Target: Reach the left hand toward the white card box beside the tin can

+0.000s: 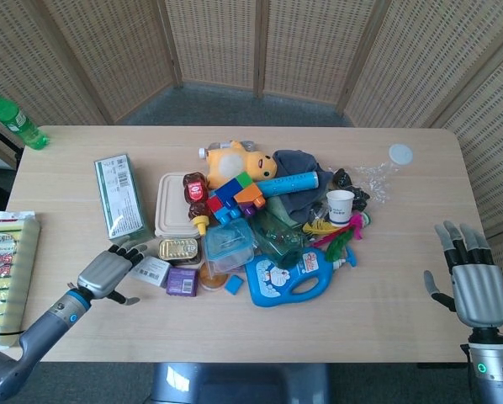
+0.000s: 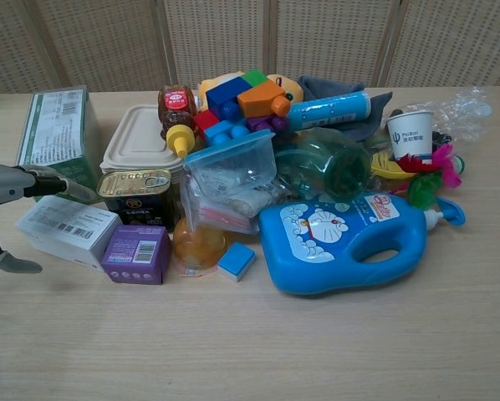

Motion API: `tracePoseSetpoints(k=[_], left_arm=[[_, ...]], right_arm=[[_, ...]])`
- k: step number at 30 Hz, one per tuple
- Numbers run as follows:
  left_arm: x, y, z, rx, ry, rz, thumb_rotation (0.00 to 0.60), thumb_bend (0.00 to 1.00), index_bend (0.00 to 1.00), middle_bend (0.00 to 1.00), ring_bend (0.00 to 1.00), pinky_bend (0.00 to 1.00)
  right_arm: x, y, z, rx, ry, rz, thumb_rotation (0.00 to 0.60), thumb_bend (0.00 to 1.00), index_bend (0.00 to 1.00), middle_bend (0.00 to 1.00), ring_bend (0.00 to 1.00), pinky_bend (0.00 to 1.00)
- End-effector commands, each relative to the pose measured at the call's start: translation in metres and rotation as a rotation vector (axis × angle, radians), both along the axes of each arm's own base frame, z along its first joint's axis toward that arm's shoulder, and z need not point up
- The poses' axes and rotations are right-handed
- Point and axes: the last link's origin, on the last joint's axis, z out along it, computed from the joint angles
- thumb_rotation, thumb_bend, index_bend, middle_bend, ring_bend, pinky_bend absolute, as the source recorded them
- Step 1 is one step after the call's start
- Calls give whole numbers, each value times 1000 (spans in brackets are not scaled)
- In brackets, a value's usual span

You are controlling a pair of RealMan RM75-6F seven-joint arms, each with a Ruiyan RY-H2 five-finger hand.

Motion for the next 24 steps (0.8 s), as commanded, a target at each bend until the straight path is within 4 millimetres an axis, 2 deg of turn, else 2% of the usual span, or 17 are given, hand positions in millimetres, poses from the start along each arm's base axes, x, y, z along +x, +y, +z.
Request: tracePoseSetpoints(k=[1,10,13,14,17,21,24], left_arm=[[-1,2,-4,-3,8,-2,425,176,84,115,0,0],[-2,13,-17,-5,51,-19,423,178,90,119,0,0],[1,15,-21,13,48,-23,464,198,120,146,3,0],[1,16,-21,24,48,-27,512,237,155,183,23,0],[2,16,-24,49,59,-41,594,324,240,262,104,53],[2,14,-30,50,74,-52,600,345,311,301,169,134],[4,13,-32,54,63,-54,600,368,394,386,260,216]], right_arm=[[0,0,0,-2,0,-3,493,420,2,0,0,0],[-2,4,6,-24,-4,-9,490,420,2,0,0,0],[-3,7,9,-32,-5,-18,490,420,3,0,0,0],[-4,9,9,-33,-7,-21,494,420,3,0,0,0],[-6,11,11,-41,-12,-27,494,421,3,0,0,0],[-5,13,12,-45,-16,-25,495,419,3,0,0,0],[-4,13,13,-46,-21,-19,494,420,3,0,0,0]])
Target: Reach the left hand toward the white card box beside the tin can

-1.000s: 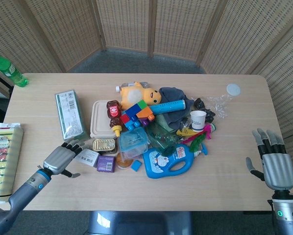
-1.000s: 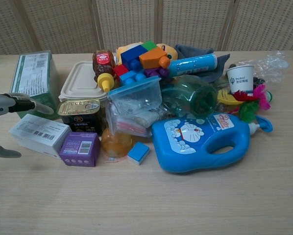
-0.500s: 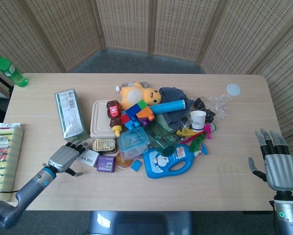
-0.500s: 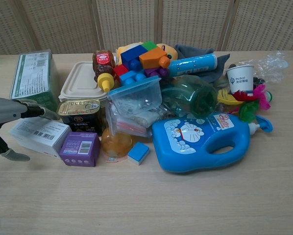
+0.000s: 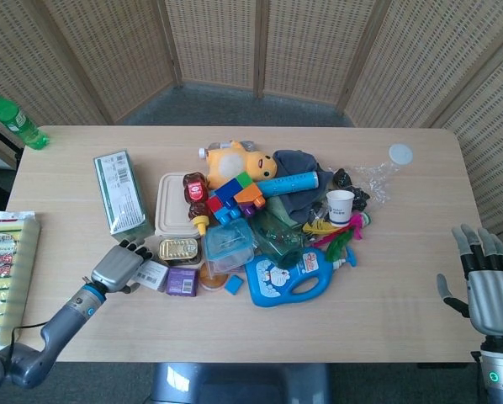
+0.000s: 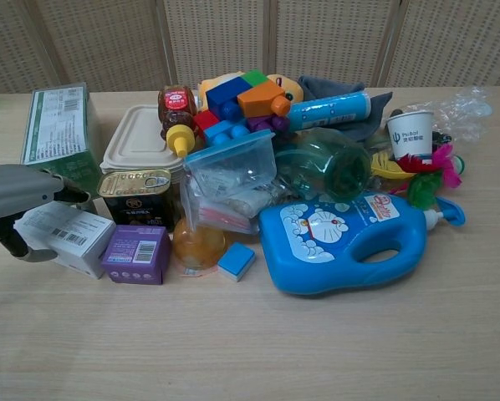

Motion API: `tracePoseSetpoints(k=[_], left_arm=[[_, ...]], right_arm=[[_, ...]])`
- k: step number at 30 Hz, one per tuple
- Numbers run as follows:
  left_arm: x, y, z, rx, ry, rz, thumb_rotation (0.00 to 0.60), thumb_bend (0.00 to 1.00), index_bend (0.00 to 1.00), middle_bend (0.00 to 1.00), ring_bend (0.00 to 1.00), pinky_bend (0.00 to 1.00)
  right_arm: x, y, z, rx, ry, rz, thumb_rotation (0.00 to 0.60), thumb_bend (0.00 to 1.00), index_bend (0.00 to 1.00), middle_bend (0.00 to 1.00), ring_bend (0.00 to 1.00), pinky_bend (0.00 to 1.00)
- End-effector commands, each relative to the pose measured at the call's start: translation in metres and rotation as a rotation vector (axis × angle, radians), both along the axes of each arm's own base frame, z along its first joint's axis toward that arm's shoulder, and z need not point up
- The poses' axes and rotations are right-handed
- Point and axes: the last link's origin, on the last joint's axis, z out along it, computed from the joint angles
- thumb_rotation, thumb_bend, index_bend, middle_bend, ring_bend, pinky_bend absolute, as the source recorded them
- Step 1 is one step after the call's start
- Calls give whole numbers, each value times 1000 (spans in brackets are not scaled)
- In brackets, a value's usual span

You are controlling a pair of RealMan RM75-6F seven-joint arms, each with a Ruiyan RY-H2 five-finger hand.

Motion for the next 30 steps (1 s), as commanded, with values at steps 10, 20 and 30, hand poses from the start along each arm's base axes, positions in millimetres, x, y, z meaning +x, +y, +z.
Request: tracePoseSetpoints(k=[10,20,30], left_arm=[[23,0,39,86,-187,-13,600,415,500,498,369,323],[62,18,123,252,-334,-87,600,412,486,485,367,323],[107,42,202,423,-467,-168,600,403,476,477,359,316]], right_arm=[[0,-1,-4,16,-13,5,493,420,4,0,0,0],[0,-4,-10,36,-27,15,493,418,4,0,0,0],[-4,-3,-17,51,-40,3,490,420,4,0,0,0]])
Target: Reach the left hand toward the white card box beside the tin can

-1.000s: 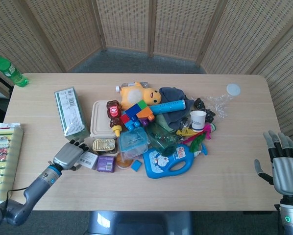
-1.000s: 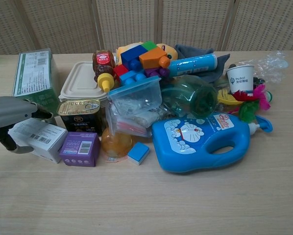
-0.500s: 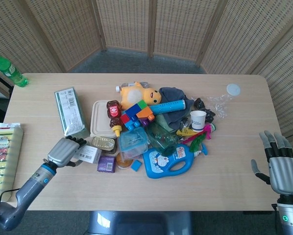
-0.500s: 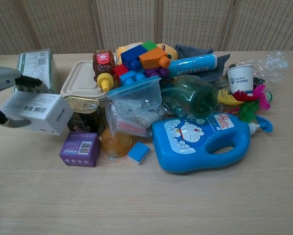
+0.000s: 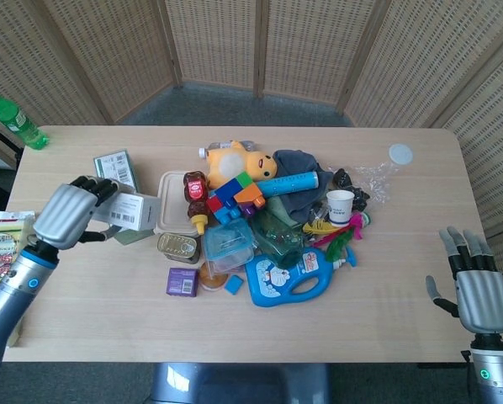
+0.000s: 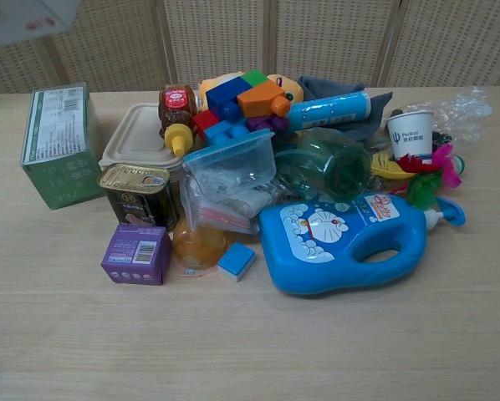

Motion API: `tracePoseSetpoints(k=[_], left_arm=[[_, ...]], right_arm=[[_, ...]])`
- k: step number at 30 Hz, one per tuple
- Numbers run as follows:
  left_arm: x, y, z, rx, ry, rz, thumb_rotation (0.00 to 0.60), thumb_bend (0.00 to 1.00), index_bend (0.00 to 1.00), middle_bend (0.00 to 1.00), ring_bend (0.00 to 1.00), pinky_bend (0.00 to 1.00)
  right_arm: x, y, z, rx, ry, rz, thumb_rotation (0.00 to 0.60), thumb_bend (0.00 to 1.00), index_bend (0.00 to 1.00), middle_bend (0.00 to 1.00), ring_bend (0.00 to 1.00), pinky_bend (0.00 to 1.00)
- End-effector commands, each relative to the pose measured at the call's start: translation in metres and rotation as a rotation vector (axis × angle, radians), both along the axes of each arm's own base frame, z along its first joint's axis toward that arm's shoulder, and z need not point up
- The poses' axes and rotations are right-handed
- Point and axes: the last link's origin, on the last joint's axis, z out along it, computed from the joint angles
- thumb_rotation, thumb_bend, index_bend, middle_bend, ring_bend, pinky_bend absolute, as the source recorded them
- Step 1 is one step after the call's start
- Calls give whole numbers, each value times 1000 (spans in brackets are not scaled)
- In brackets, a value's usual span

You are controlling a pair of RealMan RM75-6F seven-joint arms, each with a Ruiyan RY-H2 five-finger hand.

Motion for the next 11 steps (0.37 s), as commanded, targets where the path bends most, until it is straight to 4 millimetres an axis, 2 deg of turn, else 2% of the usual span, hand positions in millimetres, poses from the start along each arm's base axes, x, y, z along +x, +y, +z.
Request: tracePoseSetpoints(k=[1,6,11], left_arm=[[15,6,27,65,-66,-20,600,404,476,475,358,315],[20,6,46,100,-93,-25,600,403,474,473,358,316],[16,4,48,99,-90,-12,600,404,471,471,357,316]], right_arm=[[-1,0,-2,3,-3,-2,490,419,5,0,0,0],[-1,-2,-4,9,-5,-5,495,419,6,0,0,0],[0,-4,-6,16,-6,3,495,419,5,0,0,0]])
